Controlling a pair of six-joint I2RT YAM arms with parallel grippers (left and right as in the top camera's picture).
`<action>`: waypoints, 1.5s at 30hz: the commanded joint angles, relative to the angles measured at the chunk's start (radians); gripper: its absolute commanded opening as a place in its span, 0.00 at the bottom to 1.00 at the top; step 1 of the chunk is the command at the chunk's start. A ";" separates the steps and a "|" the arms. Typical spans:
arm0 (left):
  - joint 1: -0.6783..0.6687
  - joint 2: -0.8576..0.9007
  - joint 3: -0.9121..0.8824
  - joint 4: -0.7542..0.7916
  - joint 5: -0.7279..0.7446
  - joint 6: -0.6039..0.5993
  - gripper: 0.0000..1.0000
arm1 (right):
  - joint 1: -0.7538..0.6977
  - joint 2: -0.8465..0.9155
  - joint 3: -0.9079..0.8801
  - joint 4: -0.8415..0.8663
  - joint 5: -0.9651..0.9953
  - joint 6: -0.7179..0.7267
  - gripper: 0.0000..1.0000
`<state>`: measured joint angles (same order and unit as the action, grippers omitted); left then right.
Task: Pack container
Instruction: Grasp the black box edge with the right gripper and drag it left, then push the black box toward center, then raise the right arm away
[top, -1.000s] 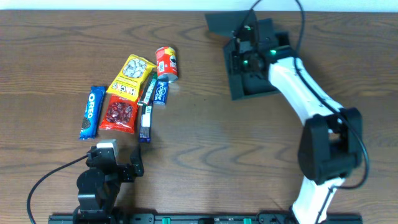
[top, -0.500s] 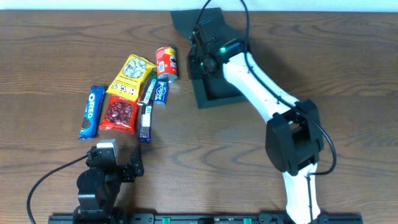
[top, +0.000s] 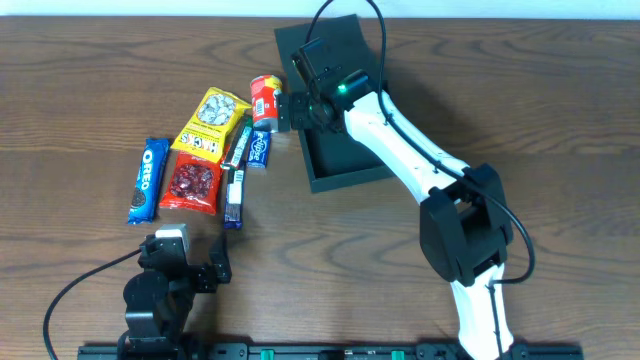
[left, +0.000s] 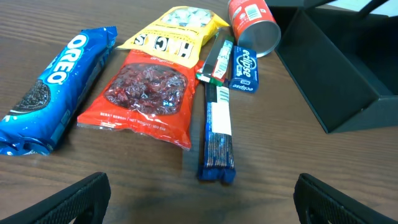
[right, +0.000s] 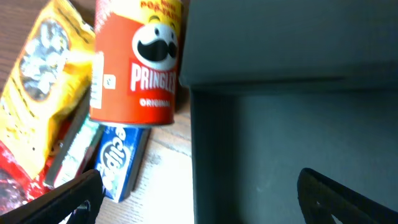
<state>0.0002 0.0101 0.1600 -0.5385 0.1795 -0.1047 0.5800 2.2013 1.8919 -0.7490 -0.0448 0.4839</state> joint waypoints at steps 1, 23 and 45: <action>0.005 -0.006 -0.013 0.001 -0.004 -0.004 0.95 | -0.004 -0.002 0.032 0.002 0.010 -0.024 0.99; 0.005 -0.006 -0.013 0.001 -0.004 -0.004 0.95 | -0.367 -0.122 0.046 -0.308 0.007 -0.458 0.99; 0.005 -0.006 -0.013 0.001 -0.004 -0.004 0.95 | -0.345 0.115 0.041 -0.344 -0.090 -0.457 0.01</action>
<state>-0.0002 0.0101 0.1600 -0.5385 0.1795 -0.1047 0.2157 2.2921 1.9404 -1.0801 -0.1116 -0.0174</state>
